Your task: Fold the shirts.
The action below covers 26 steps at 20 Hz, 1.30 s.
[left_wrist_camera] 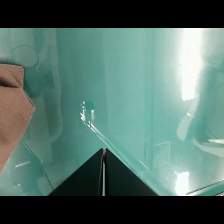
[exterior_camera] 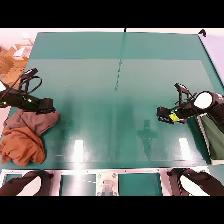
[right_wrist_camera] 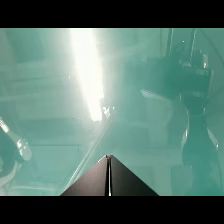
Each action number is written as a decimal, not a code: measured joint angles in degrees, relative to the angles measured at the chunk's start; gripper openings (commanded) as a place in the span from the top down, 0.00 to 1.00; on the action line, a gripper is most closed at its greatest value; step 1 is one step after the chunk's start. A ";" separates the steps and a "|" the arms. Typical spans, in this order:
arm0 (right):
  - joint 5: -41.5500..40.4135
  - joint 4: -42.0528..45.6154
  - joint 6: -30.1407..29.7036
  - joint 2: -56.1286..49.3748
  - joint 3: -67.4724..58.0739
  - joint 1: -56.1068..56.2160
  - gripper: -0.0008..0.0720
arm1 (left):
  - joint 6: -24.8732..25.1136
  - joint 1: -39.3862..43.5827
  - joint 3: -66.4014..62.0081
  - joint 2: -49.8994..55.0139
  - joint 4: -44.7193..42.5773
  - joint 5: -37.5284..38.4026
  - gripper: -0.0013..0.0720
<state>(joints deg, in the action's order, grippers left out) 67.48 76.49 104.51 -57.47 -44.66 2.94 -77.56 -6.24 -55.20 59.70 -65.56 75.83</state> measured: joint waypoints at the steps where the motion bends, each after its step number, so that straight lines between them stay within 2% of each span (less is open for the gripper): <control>1: 0.02 0.00 0.00 0.00 0.00 0.00 0.97 | 0.02 0.00 0.00 0.00 0.00 0.02 0.95; 20: 0.00 0.00 0.02 0.00 0.00 0.00 0.97 | 0.02 0.00 0.00 0.00 0.02 -1.22 0.95; 26: -0.90 0.00 0.02 0.00 0.02 0.00 0.97 | -0.04 0.00 0.00 0.00 3.37 -2.62 0.95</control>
<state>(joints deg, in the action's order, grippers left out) 66.59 76.49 104.53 -57.47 -44.64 2.94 -77.60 -6.24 -55.20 59.70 -62.19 73.21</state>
